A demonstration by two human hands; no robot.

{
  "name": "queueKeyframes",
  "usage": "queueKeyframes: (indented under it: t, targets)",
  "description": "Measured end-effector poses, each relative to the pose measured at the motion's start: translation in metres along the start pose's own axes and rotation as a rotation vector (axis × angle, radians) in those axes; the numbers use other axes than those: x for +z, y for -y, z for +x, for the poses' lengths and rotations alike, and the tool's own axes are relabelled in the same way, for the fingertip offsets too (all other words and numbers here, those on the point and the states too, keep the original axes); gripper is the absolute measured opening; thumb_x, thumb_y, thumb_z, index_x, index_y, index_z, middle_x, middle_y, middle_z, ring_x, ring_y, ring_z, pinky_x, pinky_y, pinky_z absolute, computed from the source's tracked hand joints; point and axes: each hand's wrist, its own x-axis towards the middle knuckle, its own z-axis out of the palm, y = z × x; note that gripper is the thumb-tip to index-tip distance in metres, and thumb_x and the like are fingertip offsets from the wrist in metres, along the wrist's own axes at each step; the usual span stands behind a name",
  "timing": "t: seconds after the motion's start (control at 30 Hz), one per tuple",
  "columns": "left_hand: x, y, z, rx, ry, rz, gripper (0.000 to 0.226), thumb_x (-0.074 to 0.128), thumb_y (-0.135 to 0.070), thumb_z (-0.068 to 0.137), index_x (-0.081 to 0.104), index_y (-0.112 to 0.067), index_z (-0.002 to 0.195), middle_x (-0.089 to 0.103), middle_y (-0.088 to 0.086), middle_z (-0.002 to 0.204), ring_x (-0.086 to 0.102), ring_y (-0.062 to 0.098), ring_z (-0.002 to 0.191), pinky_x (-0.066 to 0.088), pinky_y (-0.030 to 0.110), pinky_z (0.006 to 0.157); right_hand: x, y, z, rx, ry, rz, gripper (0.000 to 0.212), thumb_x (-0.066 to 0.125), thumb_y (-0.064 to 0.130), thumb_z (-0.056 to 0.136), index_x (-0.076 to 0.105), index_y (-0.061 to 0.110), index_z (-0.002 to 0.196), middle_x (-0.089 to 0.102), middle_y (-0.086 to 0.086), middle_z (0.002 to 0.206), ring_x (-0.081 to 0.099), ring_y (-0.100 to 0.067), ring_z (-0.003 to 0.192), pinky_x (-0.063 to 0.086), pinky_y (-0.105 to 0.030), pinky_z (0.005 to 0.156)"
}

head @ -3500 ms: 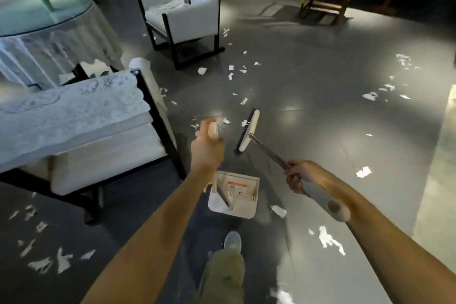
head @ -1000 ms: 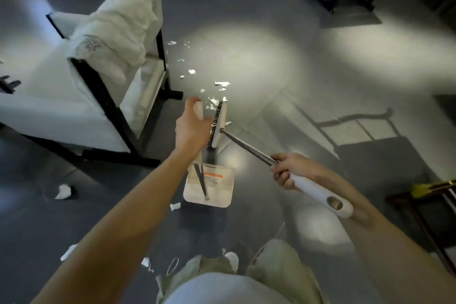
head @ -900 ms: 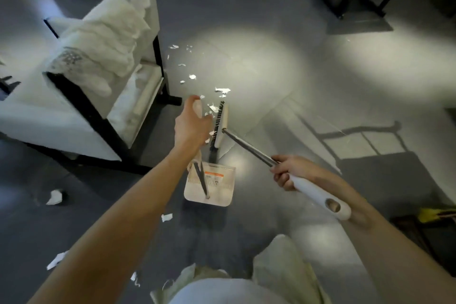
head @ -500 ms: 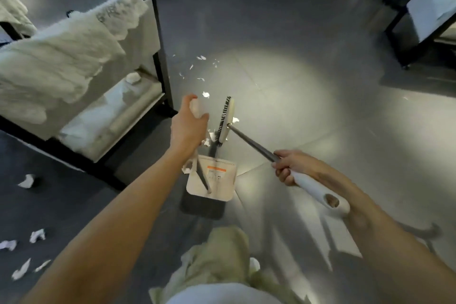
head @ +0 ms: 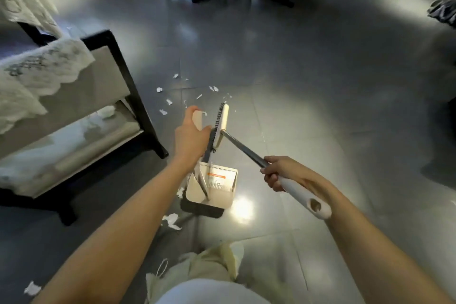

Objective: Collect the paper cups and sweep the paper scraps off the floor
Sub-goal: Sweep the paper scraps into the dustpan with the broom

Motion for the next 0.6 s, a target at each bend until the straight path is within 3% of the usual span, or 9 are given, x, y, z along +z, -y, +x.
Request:
queueKeyframes:
  t: [0.1, 0.23, 0.33, 0.43, 0.6]
  targets:
    - [0.042, -0.035, 0.053, -0.024, -0.053, 0.026, 0.035, 0.055, -0.022, 0.092, 0.037, -0.033, 0.119, 0.056, 0.009, 0.088, 0.056, 0.021, 0.063, 0.045, 0.028, 0.048, -0.058, 0.059, 0.031, -0.001, 0.03, -0.023, 0.015, 0.045, -0.004, 0.093, 0.051, 0.01, 0.097, 0.045, -0.004, 0.053, 0.04, -0.007, 0.037, 0.036, -0.016, 0.034]
    - [0.097, -0.069, 0.125, -0.066, -0.142, 0.062, 0.034, 0.056, -0.02, 0.09, 0.037, -0.037, 0.113, 0.055, 0.01, 0.09, 0.06, 0.027, 0.067, 0.055, 0.038, 0.051, -0.127, 0.133, 0.097, -0.008, 0.078, -0.062, 0.021, 0.042, -0.007, 0.093, 0.047, 0.012, 0.088, 0.042, -0.004, 0.049, 0.037, -0.006, 0.031, 0.033, -0.013, 0.031]
    - [0.141, -0.079, 0.184, -0.131, -0.209, 0.055, 0.037, 0.059, -0.018, 0.089, 0.039, -0.033, 0.116, 0.055, 0.013, 0.097, 0.061, 0.032, 0.07, 0.048, 0.028, 0.04, -0.175, 0.194, 0.155, -0.014, 0.142, -0.119, 0.027, 0.039, -0.012, 0.093, 0.042, 0.013, 0.085, 0.038, -0.004, 0.054, 0.034, -0.006, 0.028, 0.029, -0.012, 0.03]
    - [0.186, -0.094, 0.238, -0.206, -0.303, 0.075, 0.036, 0.06, -0.017, 0.087, 0.039, -0.035, 0.11, 0.059, 0.015, 0.095, 0.062, 0.038, 0.074, 0.05, 0.033, 0.051, -0.227, 0.261, 0.206, -0.018, 0.215, -0.229, 0.024, 0.037, -0.013, 0.092, 0.04, 0.01, 0.084, 0.034, -0.004, 0.058, 0.033, -0.006, 0.027, 0.028, -0.011, 0.03]
    - [0.238, -0.13, 0.312, -0.392, -0.434, 0.113, 0.037, 0.056, -0.019, 0.09, 0.036, -0.037, 0.115, 0.058, 0.014, 0.093, 0.061, 0.029, 0.066, 0.055, 0.036, 0.057, -0.293, 0.379, 0.275, 0.013, 0.35, -0.409, 0.023, 0.039, -0.01, 0.093, 0.044, 0.012, 0.088, 0.038, -0.003, 0.05, 0.036, -0.005, 0.031, 0.031, -0.012, 0.032]
